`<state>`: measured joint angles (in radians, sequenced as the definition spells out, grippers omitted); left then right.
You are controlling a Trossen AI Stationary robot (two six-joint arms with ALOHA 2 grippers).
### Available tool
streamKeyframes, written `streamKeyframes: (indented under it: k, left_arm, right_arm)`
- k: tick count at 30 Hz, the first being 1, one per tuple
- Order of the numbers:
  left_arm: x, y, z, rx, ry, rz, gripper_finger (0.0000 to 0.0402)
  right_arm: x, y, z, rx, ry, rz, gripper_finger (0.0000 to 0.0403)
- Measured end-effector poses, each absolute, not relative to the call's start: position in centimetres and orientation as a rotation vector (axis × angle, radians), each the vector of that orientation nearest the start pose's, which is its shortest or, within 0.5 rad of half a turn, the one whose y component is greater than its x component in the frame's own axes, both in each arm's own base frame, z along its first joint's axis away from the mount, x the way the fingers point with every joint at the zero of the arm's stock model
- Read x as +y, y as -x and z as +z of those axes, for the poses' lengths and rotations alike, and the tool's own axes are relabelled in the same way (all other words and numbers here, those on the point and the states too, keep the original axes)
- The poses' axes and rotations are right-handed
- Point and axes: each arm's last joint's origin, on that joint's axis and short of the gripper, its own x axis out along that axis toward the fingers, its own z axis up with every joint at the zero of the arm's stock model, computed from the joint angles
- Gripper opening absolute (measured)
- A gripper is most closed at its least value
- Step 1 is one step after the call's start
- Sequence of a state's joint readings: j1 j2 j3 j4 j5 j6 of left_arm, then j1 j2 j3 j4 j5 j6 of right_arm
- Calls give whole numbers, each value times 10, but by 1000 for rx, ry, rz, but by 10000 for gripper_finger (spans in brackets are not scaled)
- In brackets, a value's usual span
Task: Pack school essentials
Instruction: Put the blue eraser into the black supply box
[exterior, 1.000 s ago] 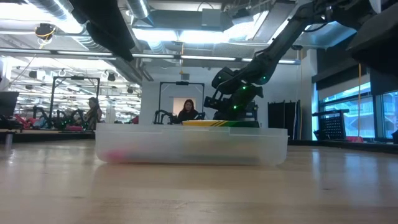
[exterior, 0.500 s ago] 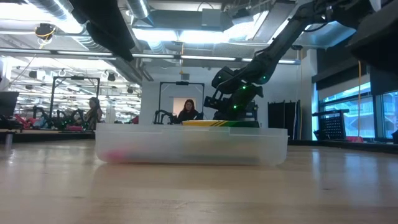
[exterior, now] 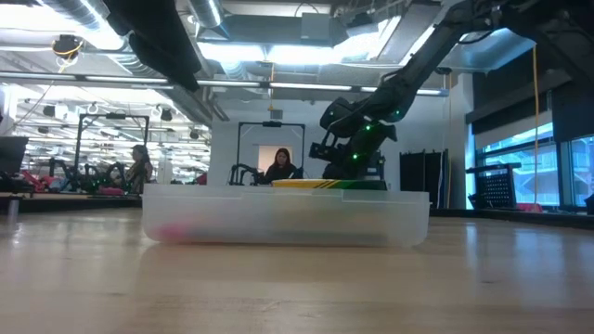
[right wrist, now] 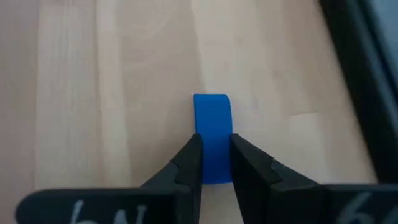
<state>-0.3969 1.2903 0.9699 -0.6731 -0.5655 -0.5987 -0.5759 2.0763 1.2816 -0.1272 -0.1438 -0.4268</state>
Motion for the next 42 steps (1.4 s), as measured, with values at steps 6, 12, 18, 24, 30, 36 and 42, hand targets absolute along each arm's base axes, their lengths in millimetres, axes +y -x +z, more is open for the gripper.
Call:
streamKeyframes:
  k: [6, 12, 18, 24, 30, 36, 42]
  left_arm:
    - [-82, -235, 260, 791, 97, 405, 394]
    - [-82, -235, 259, 796, 93, 406, 394]
    - [-81, -234, 259, 799, 91, 408, 394]
    - [-81, -234, 259, 804, 88, 410, 394]
    - [-81, -233, 258, 813, 81, 413, 394]
    - [-81, -233, 258, 816, 79, 415, 394]
    - [-80, -232, 257, 829, 70, 418, 394]
  right_arm:
    - [-222, -352, 141, 923, 74, -212, 71]
    - [-213, -354, 155, 908, 77, -191, 71]
    - [-190, -359, 179, 871, 89, -149, 71]
    - [-162, -361, 206, 833, 110, -106, 71]
    - [-120, -368, 229, 787, 89, -45, 71]
    - [-69, -375, 236, 792, 1, 8, 71]
    - [-16, -380, 236, 810, -99, 27, 71]
